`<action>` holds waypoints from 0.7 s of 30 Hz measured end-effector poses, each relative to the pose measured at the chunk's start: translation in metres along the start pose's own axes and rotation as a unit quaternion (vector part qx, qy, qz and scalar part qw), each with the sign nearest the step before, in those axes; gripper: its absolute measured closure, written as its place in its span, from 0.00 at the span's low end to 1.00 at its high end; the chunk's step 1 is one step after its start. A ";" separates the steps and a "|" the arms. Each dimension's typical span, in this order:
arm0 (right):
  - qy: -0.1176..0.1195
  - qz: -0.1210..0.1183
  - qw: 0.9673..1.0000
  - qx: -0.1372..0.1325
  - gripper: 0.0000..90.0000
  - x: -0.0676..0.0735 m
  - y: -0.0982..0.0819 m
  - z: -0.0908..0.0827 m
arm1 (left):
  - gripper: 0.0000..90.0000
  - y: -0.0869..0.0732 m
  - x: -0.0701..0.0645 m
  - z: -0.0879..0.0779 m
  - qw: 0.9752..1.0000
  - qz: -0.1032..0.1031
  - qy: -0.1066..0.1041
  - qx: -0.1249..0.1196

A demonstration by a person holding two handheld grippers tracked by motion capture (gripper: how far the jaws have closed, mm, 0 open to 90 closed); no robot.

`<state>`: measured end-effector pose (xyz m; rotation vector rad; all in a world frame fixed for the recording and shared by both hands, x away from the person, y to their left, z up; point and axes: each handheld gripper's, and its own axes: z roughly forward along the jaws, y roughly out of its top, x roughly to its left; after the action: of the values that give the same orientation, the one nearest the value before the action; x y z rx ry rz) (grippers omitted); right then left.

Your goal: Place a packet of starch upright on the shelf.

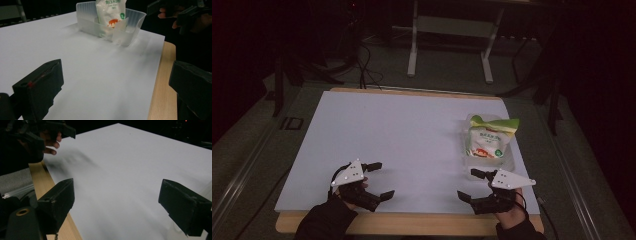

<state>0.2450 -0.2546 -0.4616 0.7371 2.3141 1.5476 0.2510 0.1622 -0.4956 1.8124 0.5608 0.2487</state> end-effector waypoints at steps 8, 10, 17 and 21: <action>-0.010 -0.008 1.000 0.004 0.15 -0.004 -0.007 -0.005 | 0.00 0.000 -0.001 0.001 1.000 0.003 0.002 0.000; -0.011 -0.009 1.000 0.003 0.15 -0.004 -0.007 -0.006 | 0.00 -0.001 -0.001 0.001 1.000 0.005 0.004 0.002; -0.011 -0.009 1.000 -0.004 0.15 -0.009 -0.011 -0.011 | 0.00 -0.003 -0.001 0.002 1.000 0.009 0.004 0.006; -0.008 -0.019 1.000 0.001 0.15 -0.009 -0.015 -0.007 | 0.00 -0.005 0.000 0.002 1.000 0.009 0.009 0.007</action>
<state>0.2450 -0.2690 -0.4728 0.6997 2.3056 1.5187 0.2507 0.1620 -0.5005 1.8318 0.5598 0.2735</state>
